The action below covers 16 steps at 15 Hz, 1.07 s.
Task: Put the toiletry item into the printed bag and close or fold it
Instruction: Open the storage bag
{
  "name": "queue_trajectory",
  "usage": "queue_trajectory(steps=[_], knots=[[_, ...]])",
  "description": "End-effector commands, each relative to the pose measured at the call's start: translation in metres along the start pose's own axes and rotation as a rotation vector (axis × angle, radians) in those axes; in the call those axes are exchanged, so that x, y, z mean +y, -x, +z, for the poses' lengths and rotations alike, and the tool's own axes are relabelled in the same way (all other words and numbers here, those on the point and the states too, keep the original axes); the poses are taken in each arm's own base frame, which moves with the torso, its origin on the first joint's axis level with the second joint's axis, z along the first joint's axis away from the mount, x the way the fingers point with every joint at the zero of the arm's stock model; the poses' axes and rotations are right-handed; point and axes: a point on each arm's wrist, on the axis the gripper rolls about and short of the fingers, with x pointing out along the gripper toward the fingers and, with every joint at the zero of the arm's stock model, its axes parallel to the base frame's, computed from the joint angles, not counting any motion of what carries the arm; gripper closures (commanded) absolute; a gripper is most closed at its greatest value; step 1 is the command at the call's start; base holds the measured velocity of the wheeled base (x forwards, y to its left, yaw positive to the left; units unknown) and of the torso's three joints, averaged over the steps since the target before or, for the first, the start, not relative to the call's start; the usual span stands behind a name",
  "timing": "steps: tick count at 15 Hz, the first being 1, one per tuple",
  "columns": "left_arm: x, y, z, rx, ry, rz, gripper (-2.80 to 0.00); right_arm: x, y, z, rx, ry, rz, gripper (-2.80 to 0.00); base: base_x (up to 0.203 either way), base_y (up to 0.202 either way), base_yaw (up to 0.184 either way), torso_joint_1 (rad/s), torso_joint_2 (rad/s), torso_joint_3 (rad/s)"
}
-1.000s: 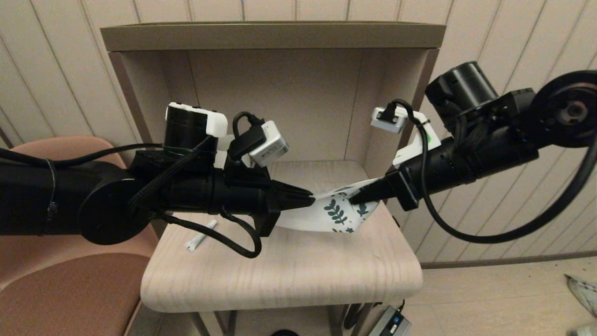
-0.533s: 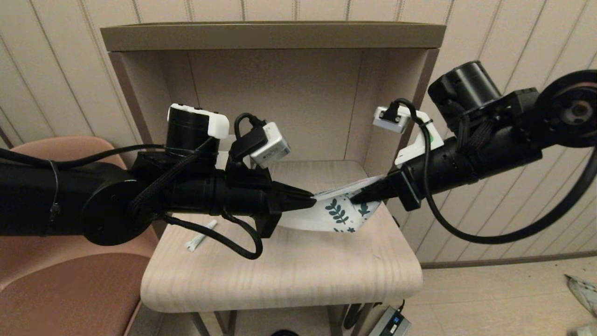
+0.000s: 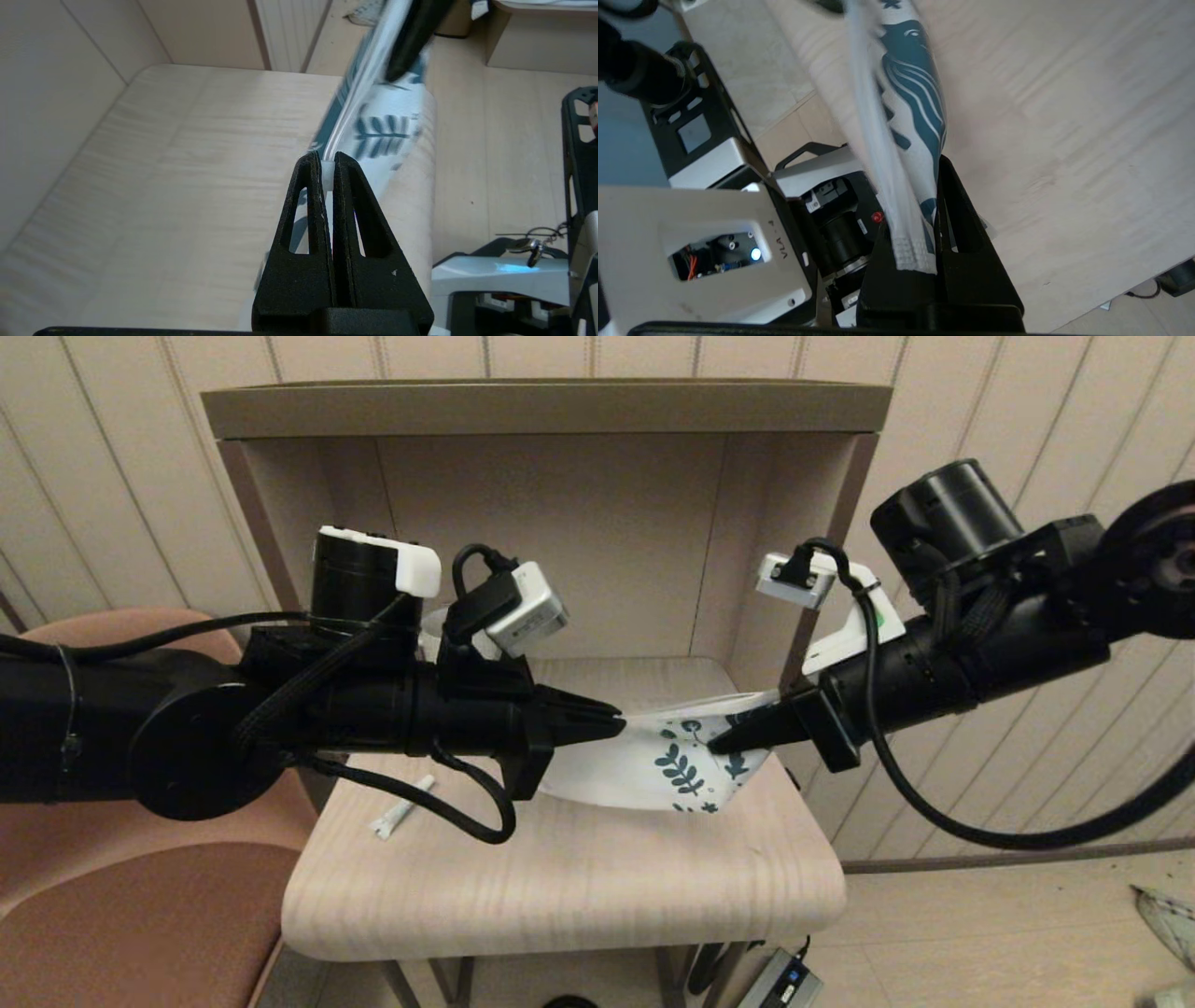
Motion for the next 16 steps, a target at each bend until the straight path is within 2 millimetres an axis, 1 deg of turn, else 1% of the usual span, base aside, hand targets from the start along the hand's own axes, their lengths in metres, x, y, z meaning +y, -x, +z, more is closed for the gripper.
queue_trajectory(steps=[1,7,10,16], knots=[[0.000,0.004,0.003,-0.010,-0.009,0.005,0.00,0.006,0.007,0.000,-0.012,0.013,0.004,0.00,0.000,0.000,0.000,0.000,0.00,0.000],[0.000,0.006,0.002,-0.008,-0.011,0.011,0.00,0.025,0.026,-0.006,-0.035,0.067,0.023,0.00,0.000,0.000,0.000,0.000,0.00,0.000],[0.001,0.009,-0.001,0.002,-0.010,0.014,0.00,0.029,0.031,-0.006,-0.047,0.077,0.020,0.00,0.000,0.000,0.000,0.000,0.00,0.000],[0.007,0.017,-0.007,0.014,-0.005,0.042,0.00,0.036,0.039,-0.011,-0.054,0.096,0.024,0.00,0.000,0.000,0.000,0.000,0.00,0.000]])
